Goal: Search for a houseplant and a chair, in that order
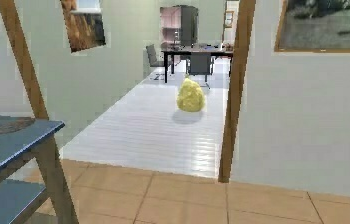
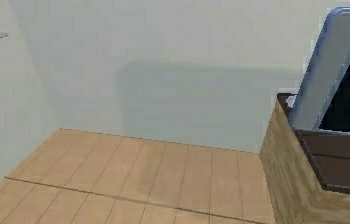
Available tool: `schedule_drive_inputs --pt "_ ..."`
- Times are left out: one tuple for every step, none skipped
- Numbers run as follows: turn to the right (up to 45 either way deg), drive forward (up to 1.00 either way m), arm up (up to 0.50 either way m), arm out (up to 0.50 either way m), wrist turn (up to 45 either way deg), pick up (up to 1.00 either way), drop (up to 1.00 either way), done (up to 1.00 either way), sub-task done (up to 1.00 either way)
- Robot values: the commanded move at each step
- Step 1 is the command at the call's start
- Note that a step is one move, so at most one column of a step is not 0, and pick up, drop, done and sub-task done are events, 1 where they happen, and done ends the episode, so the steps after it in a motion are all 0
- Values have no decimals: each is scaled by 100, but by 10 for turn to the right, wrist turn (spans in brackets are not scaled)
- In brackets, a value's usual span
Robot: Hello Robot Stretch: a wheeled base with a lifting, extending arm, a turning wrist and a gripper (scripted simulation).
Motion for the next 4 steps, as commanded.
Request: schedule_drive_inputs --pt "0 100 0 0 0 0 0 0 0" --pt "0 90 0 0 0 0 0 0 0" --pt "420 0 0 0 0 0 0 0 0" --pt "0 100 0 0 0 0 0 0 0"
